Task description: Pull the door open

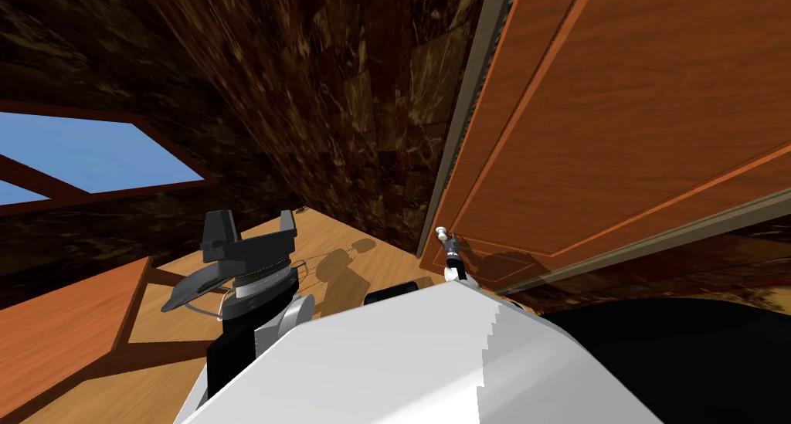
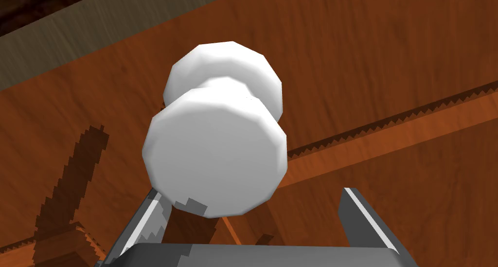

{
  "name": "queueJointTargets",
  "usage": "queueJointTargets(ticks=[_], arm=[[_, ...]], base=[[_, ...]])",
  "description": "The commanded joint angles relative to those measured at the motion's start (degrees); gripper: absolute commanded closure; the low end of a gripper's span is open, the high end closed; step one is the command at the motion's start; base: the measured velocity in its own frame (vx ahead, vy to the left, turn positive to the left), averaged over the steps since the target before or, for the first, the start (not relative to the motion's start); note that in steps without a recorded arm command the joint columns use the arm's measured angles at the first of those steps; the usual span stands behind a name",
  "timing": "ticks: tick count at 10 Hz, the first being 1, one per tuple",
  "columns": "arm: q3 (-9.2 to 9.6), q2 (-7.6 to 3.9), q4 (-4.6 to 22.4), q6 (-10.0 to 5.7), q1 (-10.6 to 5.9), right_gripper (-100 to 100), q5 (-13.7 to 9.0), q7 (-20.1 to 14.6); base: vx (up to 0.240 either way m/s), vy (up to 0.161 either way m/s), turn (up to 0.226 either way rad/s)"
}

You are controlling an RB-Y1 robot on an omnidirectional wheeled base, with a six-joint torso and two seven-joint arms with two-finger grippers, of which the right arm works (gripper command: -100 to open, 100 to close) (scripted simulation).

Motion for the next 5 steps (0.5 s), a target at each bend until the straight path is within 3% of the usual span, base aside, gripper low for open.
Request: queueJointTargets(ticks=[1, 5], arm=[[0.46, 0.53, 1.40, -0.76, -1.02, -100, -0.75, -2.86], [0.78, 1.57, 1.50, -0.82, -1.92, -100, -2.75, -8.46]], base=[[-0.082, 0.009, 0.097], [-0.058, 0.003, 0.031]])
